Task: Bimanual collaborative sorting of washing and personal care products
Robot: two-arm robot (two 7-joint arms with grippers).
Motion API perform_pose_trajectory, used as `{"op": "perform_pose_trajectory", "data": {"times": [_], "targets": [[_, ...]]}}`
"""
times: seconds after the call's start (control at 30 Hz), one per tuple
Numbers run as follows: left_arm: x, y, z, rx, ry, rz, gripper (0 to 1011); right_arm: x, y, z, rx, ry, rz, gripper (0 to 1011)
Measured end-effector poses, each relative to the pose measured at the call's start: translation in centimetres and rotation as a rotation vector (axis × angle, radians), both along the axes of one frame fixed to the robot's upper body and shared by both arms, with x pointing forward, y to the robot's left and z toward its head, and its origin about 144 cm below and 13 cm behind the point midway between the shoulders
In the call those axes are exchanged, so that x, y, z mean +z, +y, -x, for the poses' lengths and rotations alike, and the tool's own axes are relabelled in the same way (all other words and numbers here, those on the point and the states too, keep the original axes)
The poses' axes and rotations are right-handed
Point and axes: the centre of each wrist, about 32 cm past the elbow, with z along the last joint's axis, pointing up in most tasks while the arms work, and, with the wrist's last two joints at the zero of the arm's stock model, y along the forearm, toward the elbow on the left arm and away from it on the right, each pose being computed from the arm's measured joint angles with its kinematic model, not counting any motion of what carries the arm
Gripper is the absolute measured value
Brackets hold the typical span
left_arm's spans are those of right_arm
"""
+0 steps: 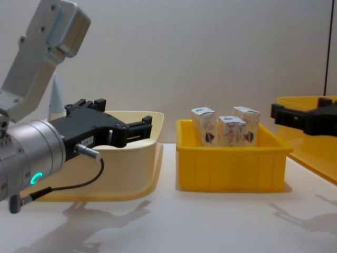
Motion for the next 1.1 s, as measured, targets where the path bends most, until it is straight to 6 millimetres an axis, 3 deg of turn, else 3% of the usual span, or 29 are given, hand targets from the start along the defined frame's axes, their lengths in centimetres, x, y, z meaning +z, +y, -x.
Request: {"op": "perform_pose_trajectory", "data": {"times": [0.37,1.1], "targets": [[0.0,0.0,0.0,0.000,0.000,0.000,1003,1.2,1.2,-2.8,0.047,0.020,0.020,1001],[0.0,0.0,0.0,0.000,0.000,0.000,1003,1.0,4.1,-7.2,0.049,0.110,0.045,1001]]}}
